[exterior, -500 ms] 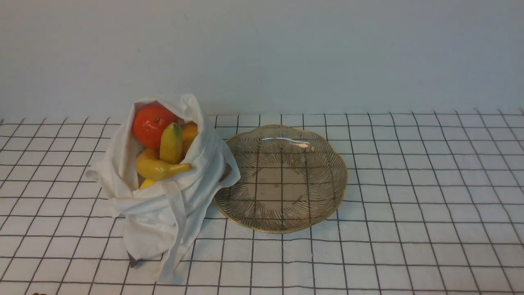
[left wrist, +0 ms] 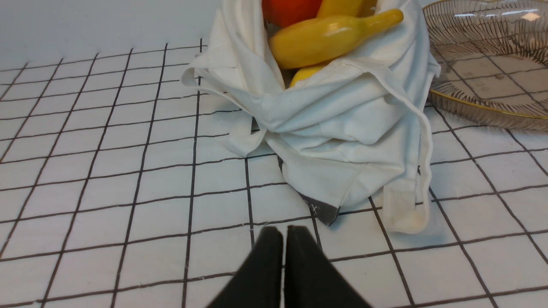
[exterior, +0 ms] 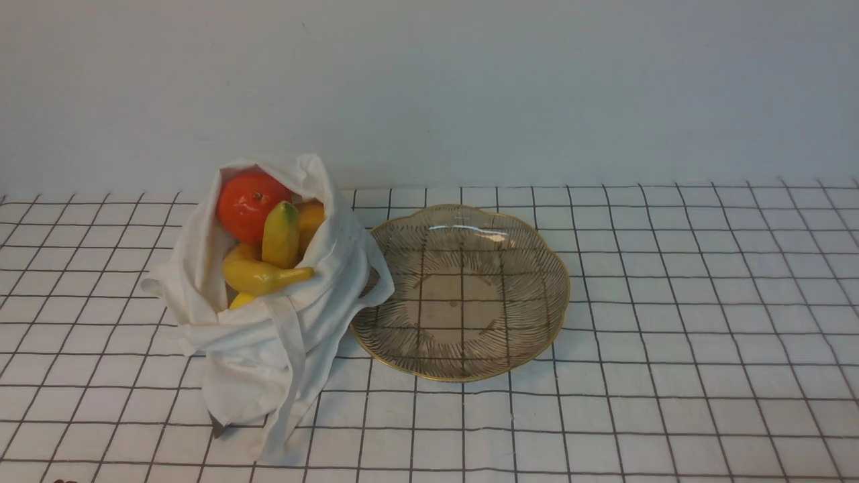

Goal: Take the fruit out of the bag on the white checkered tablecloth and place them on the plate.
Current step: 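Reach into the white bag and grasp the banana with the left gripper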

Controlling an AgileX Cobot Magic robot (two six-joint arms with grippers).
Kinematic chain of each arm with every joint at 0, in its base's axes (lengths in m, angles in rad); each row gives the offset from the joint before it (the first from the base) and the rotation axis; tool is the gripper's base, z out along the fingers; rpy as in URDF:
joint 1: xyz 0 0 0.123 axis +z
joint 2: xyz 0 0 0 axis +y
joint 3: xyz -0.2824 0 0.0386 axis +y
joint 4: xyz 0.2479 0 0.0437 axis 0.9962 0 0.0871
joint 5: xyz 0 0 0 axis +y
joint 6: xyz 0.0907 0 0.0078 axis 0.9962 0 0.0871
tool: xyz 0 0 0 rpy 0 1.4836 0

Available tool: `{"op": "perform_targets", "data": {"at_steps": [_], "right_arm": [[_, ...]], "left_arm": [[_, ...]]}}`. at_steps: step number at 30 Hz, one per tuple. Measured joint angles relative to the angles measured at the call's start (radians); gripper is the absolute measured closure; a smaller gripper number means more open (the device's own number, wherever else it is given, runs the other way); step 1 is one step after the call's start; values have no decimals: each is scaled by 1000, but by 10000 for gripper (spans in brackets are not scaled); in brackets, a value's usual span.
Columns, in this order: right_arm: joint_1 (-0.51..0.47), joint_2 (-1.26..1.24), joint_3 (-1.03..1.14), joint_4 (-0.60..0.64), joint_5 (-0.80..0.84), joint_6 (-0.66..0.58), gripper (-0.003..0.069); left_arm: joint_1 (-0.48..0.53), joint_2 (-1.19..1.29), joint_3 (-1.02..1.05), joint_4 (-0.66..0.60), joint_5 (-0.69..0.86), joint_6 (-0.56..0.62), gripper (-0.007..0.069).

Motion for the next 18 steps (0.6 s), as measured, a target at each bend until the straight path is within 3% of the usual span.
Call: {"op": "perform_targets", "data": {"at_steps": [18], "right_arm": [[0, 0, 0, 0, 0, 0, 674]], "left_arm": [[0, 0, 0, 0, 0, 0, 632]]}}
